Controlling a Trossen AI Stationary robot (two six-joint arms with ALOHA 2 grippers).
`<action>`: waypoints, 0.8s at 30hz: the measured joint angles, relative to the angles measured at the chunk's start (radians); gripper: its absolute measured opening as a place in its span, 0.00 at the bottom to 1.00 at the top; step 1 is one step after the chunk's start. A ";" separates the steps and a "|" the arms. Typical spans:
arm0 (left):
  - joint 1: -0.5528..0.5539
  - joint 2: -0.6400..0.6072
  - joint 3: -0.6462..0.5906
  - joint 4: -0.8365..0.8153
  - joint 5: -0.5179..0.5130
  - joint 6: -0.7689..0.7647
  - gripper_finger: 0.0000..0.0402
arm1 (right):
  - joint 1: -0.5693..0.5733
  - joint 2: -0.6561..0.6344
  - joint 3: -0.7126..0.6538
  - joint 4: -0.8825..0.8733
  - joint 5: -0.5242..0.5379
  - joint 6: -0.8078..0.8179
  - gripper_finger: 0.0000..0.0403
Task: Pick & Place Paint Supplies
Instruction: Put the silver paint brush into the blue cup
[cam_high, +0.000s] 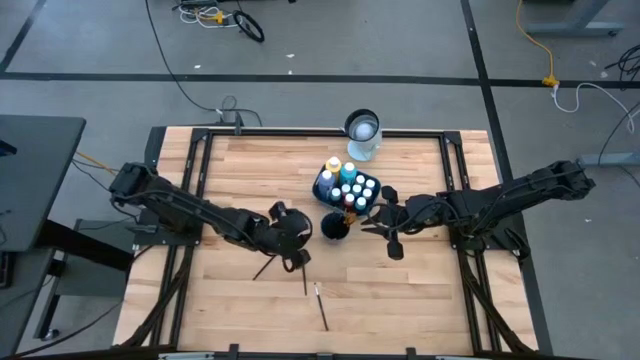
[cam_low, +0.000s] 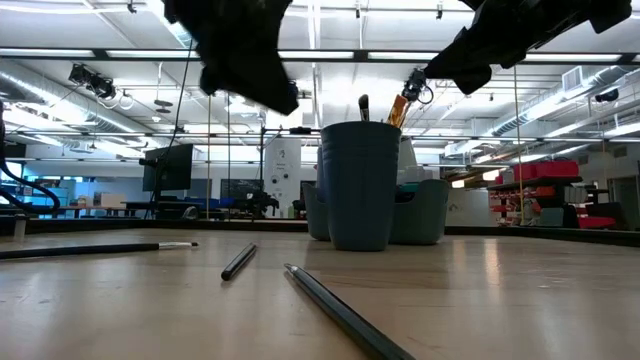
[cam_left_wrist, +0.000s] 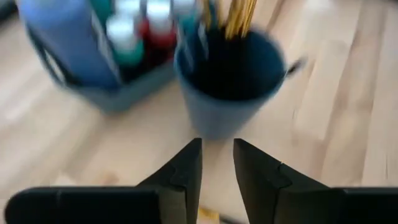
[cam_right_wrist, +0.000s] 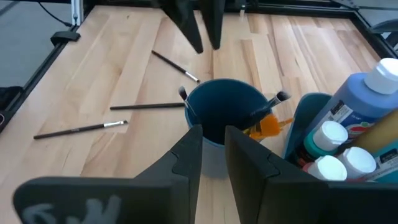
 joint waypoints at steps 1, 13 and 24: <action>0.001 0.006 -0.003 -0.026 0.017 -0.034 0.25 | 0.000 0.000 0.000 0.000 0.000 0.000 0.18; 0.015 0.016 -0.194 -0.086 0.188 -0.298 0.25 | 0.000 0.000 0.000 0.010 -0.001 0.000 0.18; 0.015 0.016 -0.378 0.206 0.267 -0.329 0.25 | 0.000 0.000 0.000 0.013 -0.001 0.000 0.18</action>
